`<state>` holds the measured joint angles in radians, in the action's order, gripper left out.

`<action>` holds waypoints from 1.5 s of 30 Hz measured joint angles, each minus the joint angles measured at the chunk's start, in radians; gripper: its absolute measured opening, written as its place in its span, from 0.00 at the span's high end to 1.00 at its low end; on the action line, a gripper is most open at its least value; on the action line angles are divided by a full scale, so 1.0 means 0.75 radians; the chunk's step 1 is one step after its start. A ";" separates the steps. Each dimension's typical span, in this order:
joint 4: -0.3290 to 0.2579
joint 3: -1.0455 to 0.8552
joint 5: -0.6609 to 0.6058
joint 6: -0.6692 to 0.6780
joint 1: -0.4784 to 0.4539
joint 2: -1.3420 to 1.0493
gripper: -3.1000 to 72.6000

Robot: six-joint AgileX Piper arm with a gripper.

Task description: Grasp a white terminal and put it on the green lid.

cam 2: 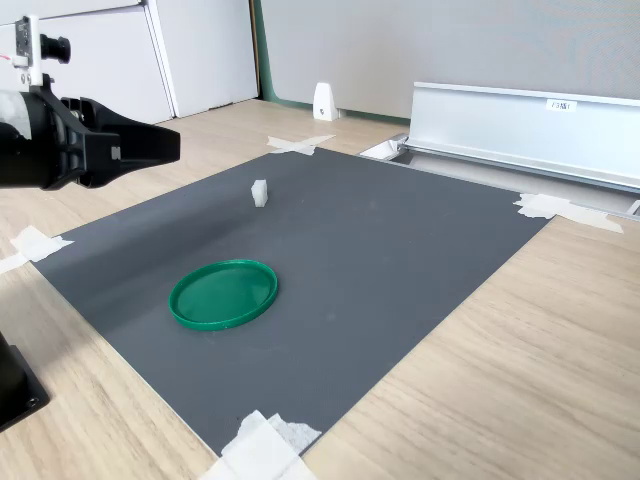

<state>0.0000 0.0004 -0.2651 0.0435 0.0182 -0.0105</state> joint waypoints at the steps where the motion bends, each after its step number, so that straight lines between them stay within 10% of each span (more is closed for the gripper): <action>1: 0.000 0.000 0.000 0.000 0.000 0.000 0.97; 16: 0.000 0.199 -0.113 0.000 0.000 0.212 0.97; 35: 0.008 0.916 -0.924 0.159 0.000 1.057 0.97; 45: 0.007 1.134 -0.959 0.319 0.000 1.464 0.97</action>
<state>0.0054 0.8507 -0.9842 0.2831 0.0182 1.0877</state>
